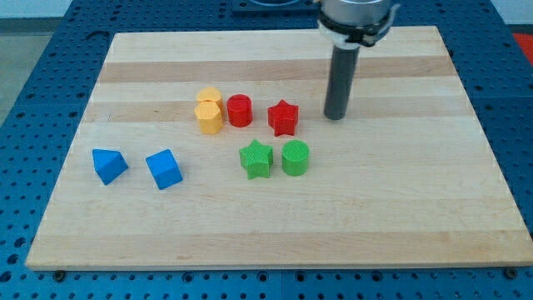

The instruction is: Move the red star towards group of blocks

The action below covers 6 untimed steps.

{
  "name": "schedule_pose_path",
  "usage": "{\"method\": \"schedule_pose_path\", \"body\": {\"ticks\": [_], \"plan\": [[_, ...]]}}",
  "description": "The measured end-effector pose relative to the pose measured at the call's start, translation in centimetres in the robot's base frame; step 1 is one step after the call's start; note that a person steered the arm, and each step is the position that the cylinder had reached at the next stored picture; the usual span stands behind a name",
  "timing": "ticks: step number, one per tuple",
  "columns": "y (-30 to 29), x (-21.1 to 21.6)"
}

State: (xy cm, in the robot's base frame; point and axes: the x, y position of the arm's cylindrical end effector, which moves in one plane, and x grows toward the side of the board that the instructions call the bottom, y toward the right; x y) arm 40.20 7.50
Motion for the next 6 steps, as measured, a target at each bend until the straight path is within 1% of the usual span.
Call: {"method": "schedule_pose_path", "body": {"ticks": [2, 6], "plan": [[-6.4, 1.3], [-10.1, 1.3]]}}
